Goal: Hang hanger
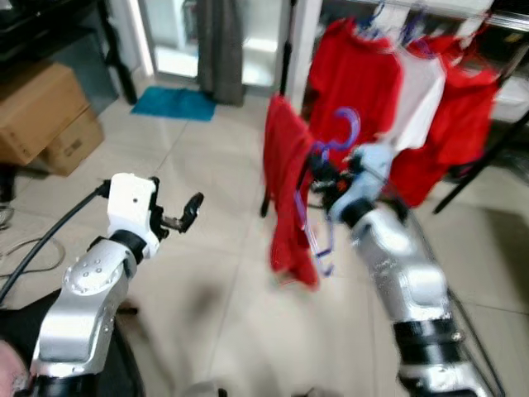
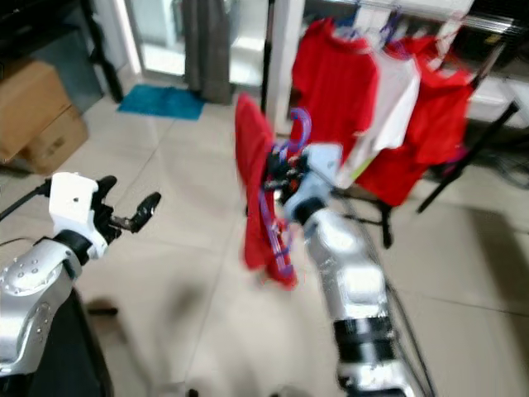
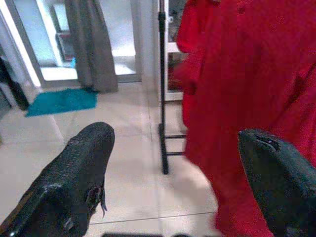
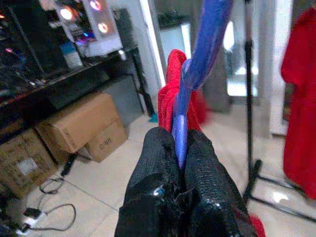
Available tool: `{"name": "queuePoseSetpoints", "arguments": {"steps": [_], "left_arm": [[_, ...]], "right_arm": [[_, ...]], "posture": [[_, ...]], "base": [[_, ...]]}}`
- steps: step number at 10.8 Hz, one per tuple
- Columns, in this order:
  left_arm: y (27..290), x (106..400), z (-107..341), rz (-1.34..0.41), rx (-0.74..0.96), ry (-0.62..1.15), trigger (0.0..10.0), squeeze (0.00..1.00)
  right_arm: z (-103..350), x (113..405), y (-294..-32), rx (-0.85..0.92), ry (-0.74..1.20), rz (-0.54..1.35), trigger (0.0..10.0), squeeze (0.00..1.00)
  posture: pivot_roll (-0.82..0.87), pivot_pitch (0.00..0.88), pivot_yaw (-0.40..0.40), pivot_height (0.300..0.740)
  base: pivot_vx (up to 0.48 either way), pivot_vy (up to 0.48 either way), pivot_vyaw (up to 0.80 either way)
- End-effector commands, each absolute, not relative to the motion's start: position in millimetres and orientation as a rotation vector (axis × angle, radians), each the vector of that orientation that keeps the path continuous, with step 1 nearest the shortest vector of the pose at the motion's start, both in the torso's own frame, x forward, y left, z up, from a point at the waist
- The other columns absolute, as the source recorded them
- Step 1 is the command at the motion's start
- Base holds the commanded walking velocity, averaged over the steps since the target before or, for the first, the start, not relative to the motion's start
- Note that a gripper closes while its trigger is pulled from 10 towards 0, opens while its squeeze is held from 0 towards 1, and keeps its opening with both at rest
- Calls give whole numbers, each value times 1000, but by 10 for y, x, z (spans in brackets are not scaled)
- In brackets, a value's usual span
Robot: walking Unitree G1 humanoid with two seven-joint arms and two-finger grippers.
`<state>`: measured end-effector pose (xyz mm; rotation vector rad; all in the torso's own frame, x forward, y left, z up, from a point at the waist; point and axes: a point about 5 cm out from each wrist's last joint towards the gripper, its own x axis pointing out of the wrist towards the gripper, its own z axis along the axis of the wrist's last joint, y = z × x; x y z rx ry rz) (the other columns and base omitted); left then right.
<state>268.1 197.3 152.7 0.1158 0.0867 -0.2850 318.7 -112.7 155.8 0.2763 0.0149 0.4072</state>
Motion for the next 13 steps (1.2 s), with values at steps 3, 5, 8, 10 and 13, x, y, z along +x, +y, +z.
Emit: {"name": "queuePoseSetpoints", "arguments": {"steps": [3,5,8,10,13], "left_arm": [[2041,2886,1675,-354,147,85,10000,1000],[1994,2931,1737,-439,119,92,10000,0],[2175,2940,1768,-411,148,66,10000,0],[2259,2916,1834,-496,183,32,10000,976],[2420,2828,2132,-696,165,-14,10000,1000]], "right_arm": [[1809,3312,-1259,284,-54,450,10000,0],[1872,3324,-1223,281,-70,509,10000,0],[1898,3159,-1158,276,-62,706,10000,0],[1973,3039,-1260,220,-88,922,10000,0],[1949,2958,-1373,217,-42,1117,10000,0]], "posture": [[-51,67,-25,740],[-48,31,-24,740],[-40,0,-60,740],[-15,0,-109,740],[-45,0,-59,740]], "base": [[0,0,0],[0,0,0],[0,0,0],[0,0,0],[0,0,0]]}}
